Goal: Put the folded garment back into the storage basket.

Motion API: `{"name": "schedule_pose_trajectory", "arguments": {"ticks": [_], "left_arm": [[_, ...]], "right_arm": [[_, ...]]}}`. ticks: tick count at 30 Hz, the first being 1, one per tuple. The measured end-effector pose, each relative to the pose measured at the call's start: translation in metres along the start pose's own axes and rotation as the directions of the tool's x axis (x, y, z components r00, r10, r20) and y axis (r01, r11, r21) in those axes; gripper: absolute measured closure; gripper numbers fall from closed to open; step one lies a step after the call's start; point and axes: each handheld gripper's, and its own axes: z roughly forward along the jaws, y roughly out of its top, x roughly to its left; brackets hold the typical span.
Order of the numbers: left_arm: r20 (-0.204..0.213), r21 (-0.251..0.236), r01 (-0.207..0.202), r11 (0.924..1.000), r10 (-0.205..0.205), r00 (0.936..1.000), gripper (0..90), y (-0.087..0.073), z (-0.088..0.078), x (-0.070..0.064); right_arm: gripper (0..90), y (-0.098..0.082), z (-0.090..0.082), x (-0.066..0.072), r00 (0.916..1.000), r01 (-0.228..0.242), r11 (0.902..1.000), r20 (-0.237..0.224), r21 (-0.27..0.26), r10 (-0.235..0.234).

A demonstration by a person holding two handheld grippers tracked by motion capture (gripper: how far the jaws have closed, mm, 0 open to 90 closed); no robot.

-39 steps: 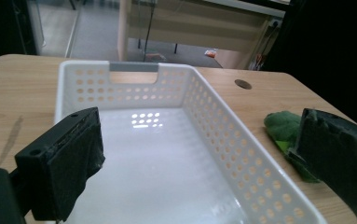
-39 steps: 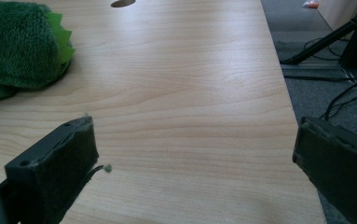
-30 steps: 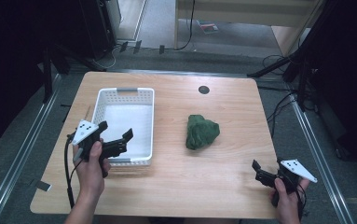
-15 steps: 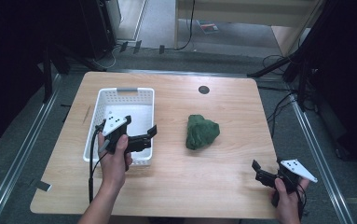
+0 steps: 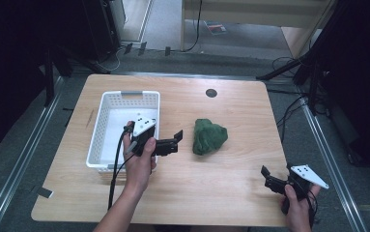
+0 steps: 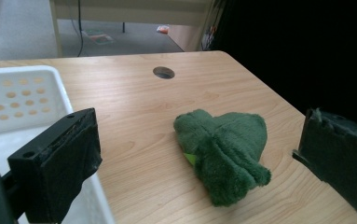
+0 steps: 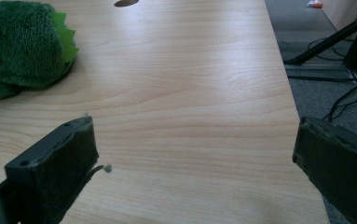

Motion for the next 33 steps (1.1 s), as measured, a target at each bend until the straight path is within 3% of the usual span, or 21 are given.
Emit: {"name": "schedule_pose_trajectory", "arguments": {"ticks": [1,10,15,21,26,28,33], "left_arm": [[-0.013,-0.001,-0.030,0.9995,0.030,0.9995,0.0,0.000,0.005,-0.009],[0.034,0.058,-0.041,0.9975,0.039,0.9986,0.0,-0.004,0.041,-0.039],[0.031,0.093,-0.051,0.9943,0.048,0.9984,0.0,-0.009,0.058,-0.051],[0.029,0.131,-0.055,0.9898,0.052,0.9982,0.0,-0.019,0.075,-0.057],[0.015,0.188,-0.034,0.9816,0.032,0.9994,0.0,-0.031,0.094,-0.055],[0.016,0.221,-0.028,0.9748,0.025,0.9996,0.0,-0.038,0.104,-0.054],[0.013,0.255,-0.026,0.9666,0.023,0.9996,0.0,-0.048,0.116,-0.055]], "right_arm": [[0.0,0.000,0.000,0.000,1.0000,0.002,1.0000,-0.001,0.000,-0.002],[0.0,0.000,0.000,0.000,1.0000,0.003,1.0000,-0.004,0.002,-0.003],[0.0,0.000,0.001,-0.001,1.0000,0.005,1.0000,-0.007,0.002,-0.005],[0.0,0.000,0.001,-0.001,1.0000,0.002,1.0000,-0.008,0.004,-0.002],[0.0,0.000,0.001,-0.001,1.0000,0.003,1.0000,-0.009,0.004,-0.003],[0.0,0.000,0.001,-0.001,1.0000,0.003,1.0000,-0.010,0.005,-0.003],[0.0,0.000,0.001,-0.001,0.9999,0.002,1.0000,-0.012,0.005,-0.002]]}}
